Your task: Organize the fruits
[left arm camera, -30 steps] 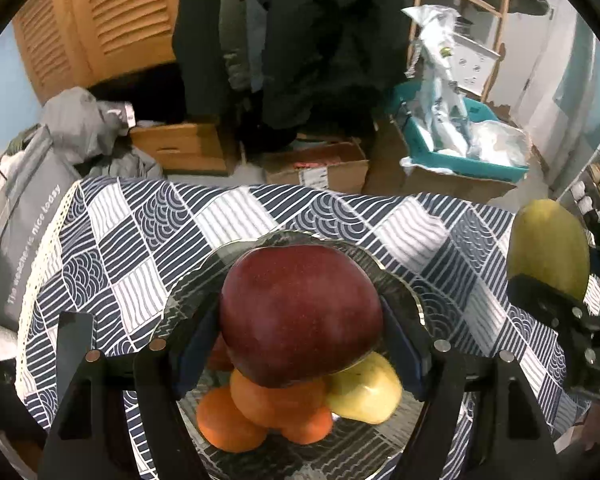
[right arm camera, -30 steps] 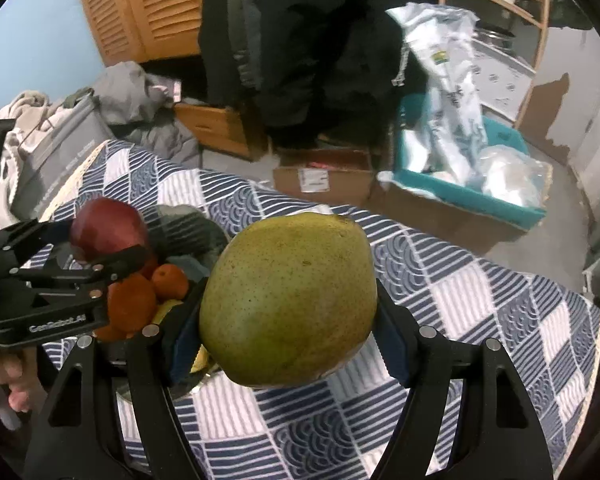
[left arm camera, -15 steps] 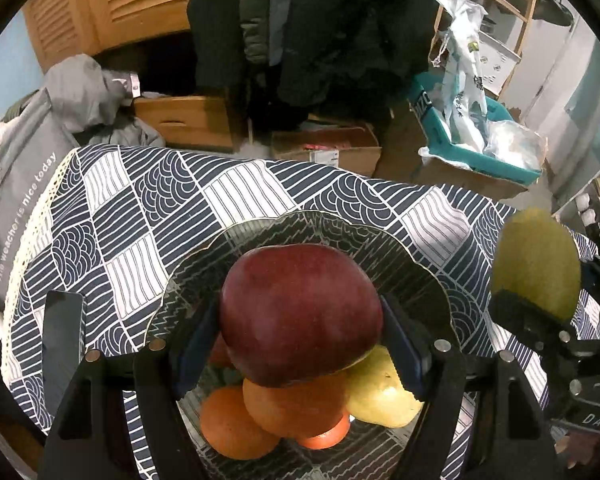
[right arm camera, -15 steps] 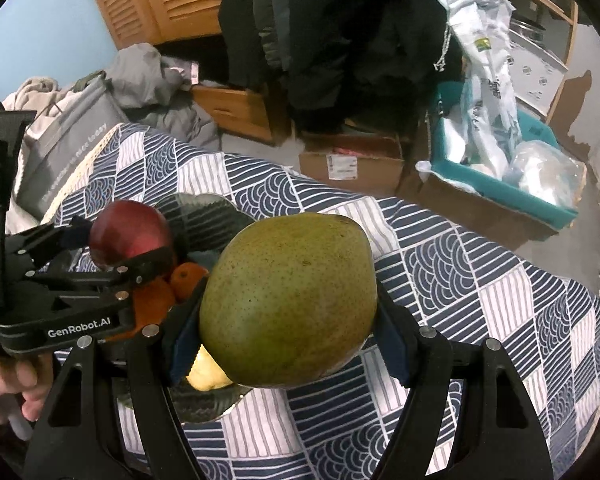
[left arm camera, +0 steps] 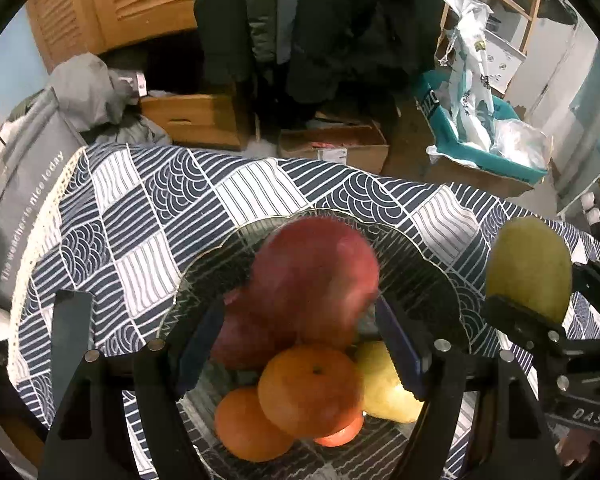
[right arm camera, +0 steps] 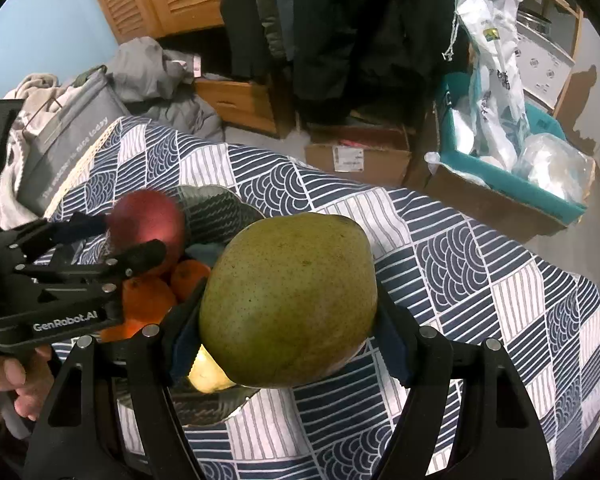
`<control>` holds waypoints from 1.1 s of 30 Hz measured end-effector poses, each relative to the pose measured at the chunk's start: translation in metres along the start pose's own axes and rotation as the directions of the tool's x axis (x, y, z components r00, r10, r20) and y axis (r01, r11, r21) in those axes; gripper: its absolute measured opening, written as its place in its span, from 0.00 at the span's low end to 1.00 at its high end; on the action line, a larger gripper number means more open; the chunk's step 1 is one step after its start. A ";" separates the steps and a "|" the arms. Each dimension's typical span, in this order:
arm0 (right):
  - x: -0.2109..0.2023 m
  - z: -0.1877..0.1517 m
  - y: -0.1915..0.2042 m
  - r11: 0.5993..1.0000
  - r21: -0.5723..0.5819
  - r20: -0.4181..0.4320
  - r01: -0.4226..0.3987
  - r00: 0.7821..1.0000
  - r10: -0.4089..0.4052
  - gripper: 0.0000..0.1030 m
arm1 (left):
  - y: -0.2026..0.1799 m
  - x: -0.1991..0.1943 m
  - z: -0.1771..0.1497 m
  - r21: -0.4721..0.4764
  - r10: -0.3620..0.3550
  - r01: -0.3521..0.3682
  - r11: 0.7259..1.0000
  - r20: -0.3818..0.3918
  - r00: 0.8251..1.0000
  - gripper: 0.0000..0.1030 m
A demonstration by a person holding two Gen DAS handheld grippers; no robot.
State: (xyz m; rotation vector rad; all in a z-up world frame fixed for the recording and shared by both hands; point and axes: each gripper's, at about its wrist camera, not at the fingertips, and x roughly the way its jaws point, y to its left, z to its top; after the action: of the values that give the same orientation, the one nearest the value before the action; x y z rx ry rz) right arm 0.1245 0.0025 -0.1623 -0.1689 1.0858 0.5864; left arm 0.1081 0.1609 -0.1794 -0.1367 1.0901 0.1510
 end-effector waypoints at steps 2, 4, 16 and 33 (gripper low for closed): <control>0.001 0.000 0.001 1.000 -0.002 -0.003 -0.003 1.000 0.003 0.72 | 0.002 -0.001 -0.002 -0.001 0.009 -0.009 1.000 -0.005 1.000 0.77; 0.004 0.000 0.004 1.000 -0.012 -0.008 -0.006 1.000 0.006 0.72 | 0.006 -0.003 -0.005 -0.011 0.008 -0.008 1.000 -0.013 1.000 0.77; 0.040 0.000 0.035 0.993 -0.108 -0.085 -0.040 0.996 0.031 0.73 | 0.026 -0.023 -0.017 -0.062 0.030 -0.030 0.998 -0.003 1.000 0.77; -0.004 0.016 0.035 0.992 -0.122 0.035 0.002 0.999 0.002 0.74 | 0.038 -0.059 -0.029 -0.093 0.046 -0.043 0.995 0.031 0.998 0.77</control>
State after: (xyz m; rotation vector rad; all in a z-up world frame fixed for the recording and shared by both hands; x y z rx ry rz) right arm 0.1175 0.0371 -0.1460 -0.2643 1.0159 0.6542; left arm 0.0482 0.1898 -0.1414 -0.1919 1.0539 0.2428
